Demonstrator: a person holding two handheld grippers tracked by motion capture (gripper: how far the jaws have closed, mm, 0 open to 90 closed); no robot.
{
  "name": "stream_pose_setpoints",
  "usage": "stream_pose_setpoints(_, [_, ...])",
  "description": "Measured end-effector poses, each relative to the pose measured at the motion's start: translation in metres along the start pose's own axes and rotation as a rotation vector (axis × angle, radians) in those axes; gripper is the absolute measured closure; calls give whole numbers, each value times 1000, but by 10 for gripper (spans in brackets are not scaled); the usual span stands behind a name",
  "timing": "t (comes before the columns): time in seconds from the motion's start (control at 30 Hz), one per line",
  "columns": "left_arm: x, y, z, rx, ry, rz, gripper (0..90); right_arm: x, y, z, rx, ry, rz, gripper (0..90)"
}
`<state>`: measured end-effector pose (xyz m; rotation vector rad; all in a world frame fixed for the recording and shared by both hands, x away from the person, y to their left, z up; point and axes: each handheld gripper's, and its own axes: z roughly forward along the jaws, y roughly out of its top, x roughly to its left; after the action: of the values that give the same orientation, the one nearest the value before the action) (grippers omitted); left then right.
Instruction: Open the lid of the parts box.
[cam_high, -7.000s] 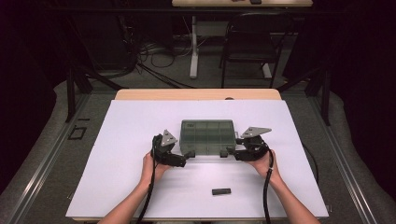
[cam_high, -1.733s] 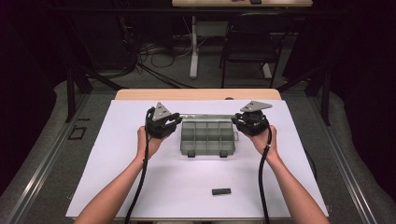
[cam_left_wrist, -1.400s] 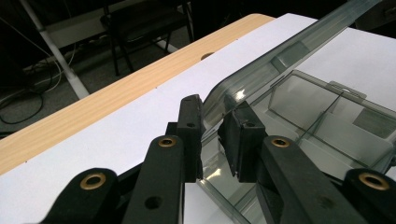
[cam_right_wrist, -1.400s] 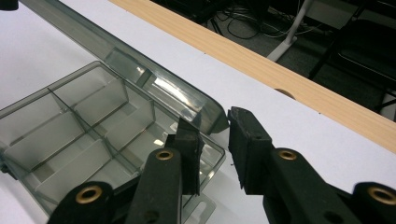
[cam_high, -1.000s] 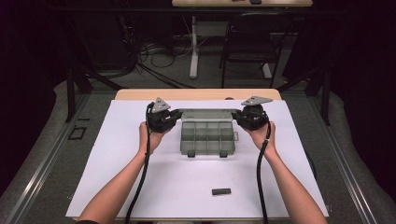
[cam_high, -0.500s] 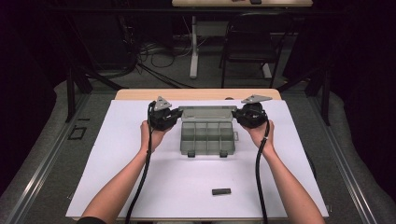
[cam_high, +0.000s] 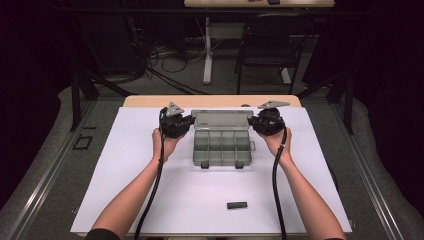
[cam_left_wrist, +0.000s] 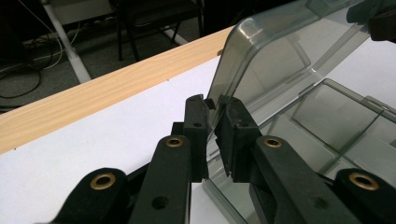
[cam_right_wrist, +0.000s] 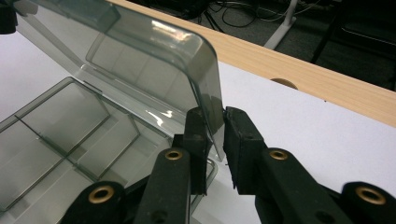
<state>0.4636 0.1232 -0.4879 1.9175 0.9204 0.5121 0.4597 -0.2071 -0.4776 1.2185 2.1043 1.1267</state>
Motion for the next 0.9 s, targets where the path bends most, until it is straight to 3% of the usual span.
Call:
stream_pose_setpoints(0.6, [4, -6, 16, 24, 22, -31, 826, -3, -4, 13, 12, -19, 22, 802])
stream_pose_setpoints(0.9, [4, -7, 20, 35, 32, -28, 827, -5, -5, 19, 22, -25, 30, 810])
